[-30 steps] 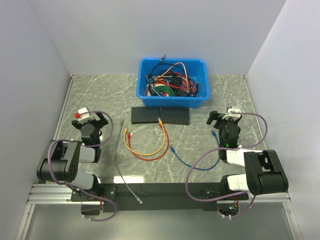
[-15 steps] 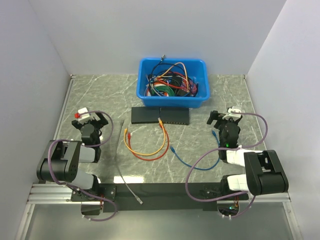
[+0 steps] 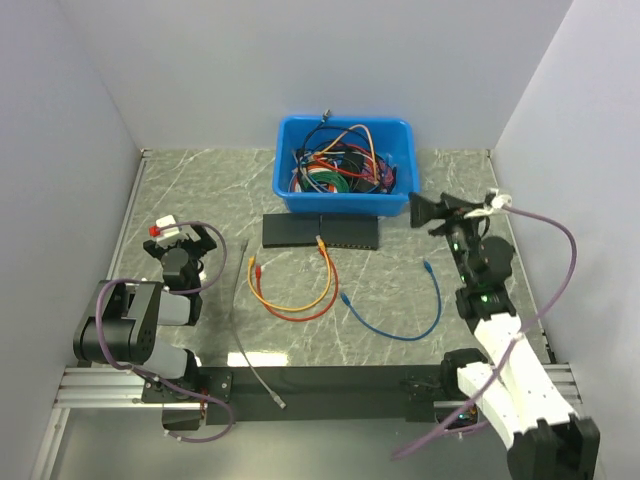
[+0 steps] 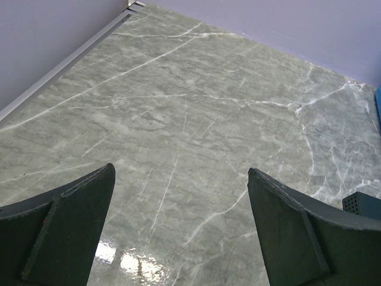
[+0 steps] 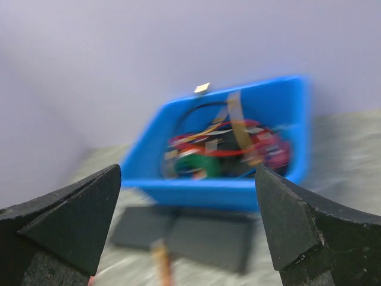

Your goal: Insert the plug into the switch port

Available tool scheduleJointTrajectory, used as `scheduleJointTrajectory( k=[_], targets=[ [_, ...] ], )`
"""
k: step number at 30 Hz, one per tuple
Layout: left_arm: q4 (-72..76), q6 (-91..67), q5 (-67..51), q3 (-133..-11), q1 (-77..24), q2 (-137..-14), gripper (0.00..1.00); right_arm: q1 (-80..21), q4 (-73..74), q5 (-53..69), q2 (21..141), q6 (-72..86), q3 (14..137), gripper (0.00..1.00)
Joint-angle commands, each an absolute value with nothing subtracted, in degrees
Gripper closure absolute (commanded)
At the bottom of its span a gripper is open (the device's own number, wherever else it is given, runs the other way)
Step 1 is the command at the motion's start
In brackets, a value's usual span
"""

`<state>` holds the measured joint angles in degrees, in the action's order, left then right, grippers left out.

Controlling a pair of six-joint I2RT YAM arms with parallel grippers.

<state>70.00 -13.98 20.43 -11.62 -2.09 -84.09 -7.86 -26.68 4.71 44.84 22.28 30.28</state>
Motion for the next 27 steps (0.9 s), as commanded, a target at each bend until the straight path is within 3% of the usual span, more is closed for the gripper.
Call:
scheduleJointTrajectory(
  k=[1,5,9,12,15,21,27],
  targets=[
    [71.72,-12.83,20.57,-12.92,-2.29,-83.41,0.01,-7.47,-22.32,18.70,41.31,37.86,26.37,0.00],
    [69.16,-12.58,23.71,-13.80,-2.29,-80.25,0.01,-10.97,-12.86,16.48,39.82,35.70,30.22,0.05],
    [50.30,-15.02,26.90,-17.57,-3.16,-68.40,0.01,-19.15,-3.01,2.04,38.06,31.29,34.79,0.05],
    [35.54,-20.04,16.82,-21.35,-3.25,-59.17,0.01,-20.74,1.13,1.40,40.86,31.46,36.90,0.05],
    [21.51,-28.44,17.03,-26.09,-3.51,-54.59,0.01,-23.28,3.07,1.85,45.25,31.91,37.97,0.08],
    [12.49,-37.26,-1.90,-32.78,-4.21,-59.66,0.01,-34.60,3.34,0.62,56.50,30.06,41.91,0.12],
    [10.11,-34.37,-5.97,-35.59,-8.69,-67.14,0.01,-40.25,2.20,0.35,65.91,30.24,46.83,0.16]
  ],
)
